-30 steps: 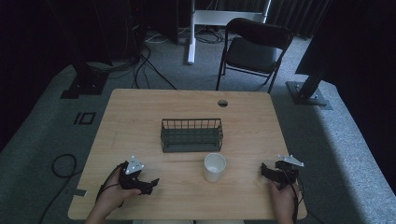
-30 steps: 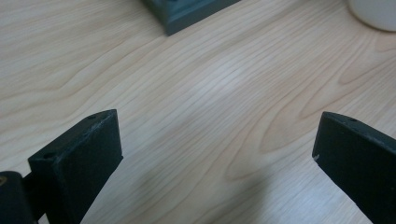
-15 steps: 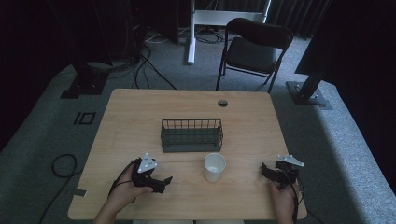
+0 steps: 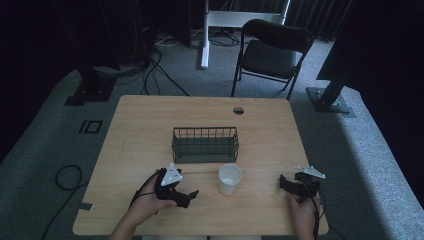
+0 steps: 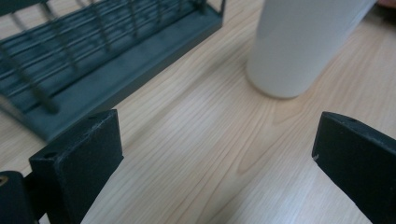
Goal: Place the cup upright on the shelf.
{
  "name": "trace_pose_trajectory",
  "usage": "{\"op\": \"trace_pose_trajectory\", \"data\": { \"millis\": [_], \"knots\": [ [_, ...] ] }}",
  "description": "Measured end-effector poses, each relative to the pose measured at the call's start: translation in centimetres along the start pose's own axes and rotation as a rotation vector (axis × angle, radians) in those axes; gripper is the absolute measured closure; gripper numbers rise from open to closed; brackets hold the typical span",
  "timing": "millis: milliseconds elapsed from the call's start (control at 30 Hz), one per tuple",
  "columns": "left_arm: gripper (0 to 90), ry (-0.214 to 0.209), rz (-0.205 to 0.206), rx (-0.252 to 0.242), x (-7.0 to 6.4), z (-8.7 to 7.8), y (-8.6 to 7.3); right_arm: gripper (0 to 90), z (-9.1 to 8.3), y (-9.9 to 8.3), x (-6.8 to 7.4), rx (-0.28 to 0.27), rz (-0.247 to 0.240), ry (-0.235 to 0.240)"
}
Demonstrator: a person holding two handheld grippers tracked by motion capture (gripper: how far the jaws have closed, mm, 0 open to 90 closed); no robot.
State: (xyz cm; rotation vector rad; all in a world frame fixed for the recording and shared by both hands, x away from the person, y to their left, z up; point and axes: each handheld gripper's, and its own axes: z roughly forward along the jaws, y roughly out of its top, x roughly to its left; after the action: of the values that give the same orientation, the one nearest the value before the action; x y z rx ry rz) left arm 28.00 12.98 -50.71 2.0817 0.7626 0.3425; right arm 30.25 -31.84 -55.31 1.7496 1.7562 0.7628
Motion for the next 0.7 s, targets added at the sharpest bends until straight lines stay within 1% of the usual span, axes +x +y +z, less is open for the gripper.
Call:
{"op": "trace_pose_trajectory", "data": {
  "millis": [167, 233, 300, 633, 700],
  "knots": [
    [2.1, -0.028, 0.012, -0.021, -0.7, 0.7, 0.9, 10.5, 0.0, 0.0, 0.0, 0.0, 0.0, 0.0],
    [5.1, -0.045, 0.01, -0.023, -1.0, 1.0, 1.2, 10.5, 0.0, 0.0, 0.0, 0.0, 0.0, 0.0],
    [5.1, -0.046, 0.032, -0.023, -1.3, 1.3, 1.5, 10.5, 0.0, 0.0, 0.0, 0.0, 0.0, 0.0],
    [5.1, -0.083, 0.053, -0.033, -2.3, 3.1, 2.4, 10.5, 0.0, 0.0, 0.0, 0.0, 0.001, 0.0],
    [5.0, -0.101, 0.057, -0.04, -2.6, 3.5, 2.5, 10.5, 0.0, 0.0, 0.0, 0.0, 0.0, 0.0]
  ]
}}
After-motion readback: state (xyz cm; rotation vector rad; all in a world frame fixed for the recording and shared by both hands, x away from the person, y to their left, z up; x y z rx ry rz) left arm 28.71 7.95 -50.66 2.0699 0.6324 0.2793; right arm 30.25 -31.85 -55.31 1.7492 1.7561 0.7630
